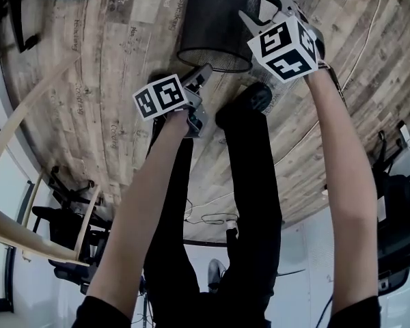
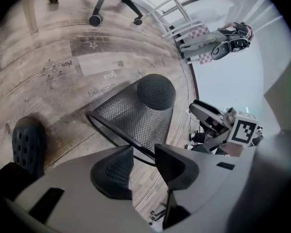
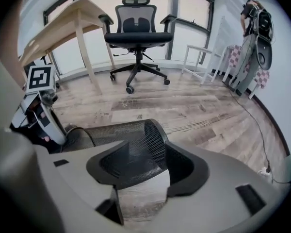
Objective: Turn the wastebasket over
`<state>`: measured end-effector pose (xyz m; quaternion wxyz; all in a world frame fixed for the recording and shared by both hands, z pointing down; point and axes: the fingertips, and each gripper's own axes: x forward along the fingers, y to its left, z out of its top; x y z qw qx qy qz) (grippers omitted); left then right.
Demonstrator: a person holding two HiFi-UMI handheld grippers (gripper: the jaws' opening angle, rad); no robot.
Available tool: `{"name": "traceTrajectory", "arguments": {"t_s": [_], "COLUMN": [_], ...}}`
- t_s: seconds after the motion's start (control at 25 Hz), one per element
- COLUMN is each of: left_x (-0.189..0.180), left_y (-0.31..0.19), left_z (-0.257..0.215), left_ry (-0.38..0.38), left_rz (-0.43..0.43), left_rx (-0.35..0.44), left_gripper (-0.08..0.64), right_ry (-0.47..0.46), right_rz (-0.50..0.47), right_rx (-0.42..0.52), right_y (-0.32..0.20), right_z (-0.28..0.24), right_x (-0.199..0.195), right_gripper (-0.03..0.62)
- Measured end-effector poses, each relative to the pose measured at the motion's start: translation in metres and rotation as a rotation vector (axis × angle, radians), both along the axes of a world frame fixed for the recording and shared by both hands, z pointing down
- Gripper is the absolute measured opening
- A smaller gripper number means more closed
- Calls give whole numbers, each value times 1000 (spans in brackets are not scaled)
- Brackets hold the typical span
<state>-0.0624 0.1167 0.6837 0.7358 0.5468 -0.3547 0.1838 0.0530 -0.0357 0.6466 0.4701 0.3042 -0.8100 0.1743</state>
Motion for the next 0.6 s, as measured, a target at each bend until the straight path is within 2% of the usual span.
{"name": "traceTrajectory", "arguments": {"t_s": [0.16,0.36,0.6], "left_x": [-5,-4,0], "left_y": [-2,-1,-2], "left_z": [0,-1,-3], "left_ry": [0,19,35], "left_rz": [-14,-27,-30], "left_rx": [-2,-4,-5], "left_gripper": [149,147,147], "right_ry": [-59,-77,-92], "right_rz": [-27,-84,-147], "right_rx": [-63,-213,-313], "right_y": [-21,-38,-45], "right_z": [12,35,52], "right_x": [-6,-7,-18], "right_gripper": [302,324,347]}}
